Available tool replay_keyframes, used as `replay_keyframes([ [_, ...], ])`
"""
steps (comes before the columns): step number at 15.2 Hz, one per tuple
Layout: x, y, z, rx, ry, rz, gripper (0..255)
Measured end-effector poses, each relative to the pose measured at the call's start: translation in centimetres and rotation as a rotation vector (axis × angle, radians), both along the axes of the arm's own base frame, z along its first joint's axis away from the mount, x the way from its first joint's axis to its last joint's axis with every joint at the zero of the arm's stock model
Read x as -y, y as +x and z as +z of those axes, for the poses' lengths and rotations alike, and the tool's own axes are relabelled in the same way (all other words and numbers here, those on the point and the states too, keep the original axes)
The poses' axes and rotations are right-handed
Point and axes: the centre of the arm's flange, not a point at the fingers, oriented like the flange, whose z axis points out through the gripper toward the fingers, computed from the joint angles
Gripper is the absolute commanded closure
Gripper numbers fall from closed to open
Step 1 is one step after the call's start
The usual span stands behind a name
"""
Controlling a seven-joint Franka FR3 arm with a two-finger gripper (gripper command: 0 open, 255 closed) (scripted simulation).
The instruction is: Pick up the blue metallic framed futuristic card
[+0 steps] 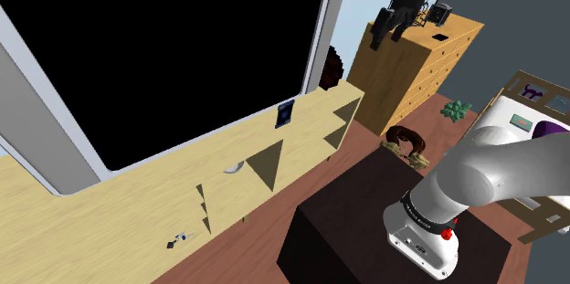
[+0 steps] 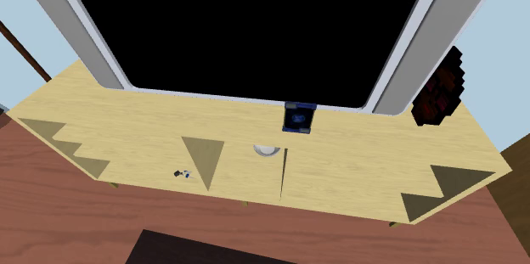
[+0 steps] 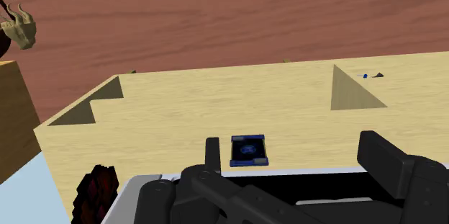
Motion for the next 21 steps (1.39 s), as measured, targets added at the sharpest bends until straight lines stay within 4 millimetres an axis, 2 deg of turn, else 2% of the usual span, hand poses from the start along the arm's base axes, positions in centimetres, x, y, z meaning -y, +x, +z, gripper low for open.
replay_keyframes([
  [3,-0.8,1.0,-1.2,-0.006,-0.004,-0.04,0],
  [6,-2.5,3.9,-3.4,-0.017,-0.013,-0.134,0],
  [10,-4.6,6.9,-7.4,-0.034,-0.027,-0.27,0],
  [13,-6.2,9.9,-10.0,-0.046,-0.036,-0.373,0],
  [17,-7.2,14.3,-14.0,-0.062,-0.048,-0.51,0],
  [21,-7.4,18.3,-17.9,-0.079,-0.061,-0.649,0],
])
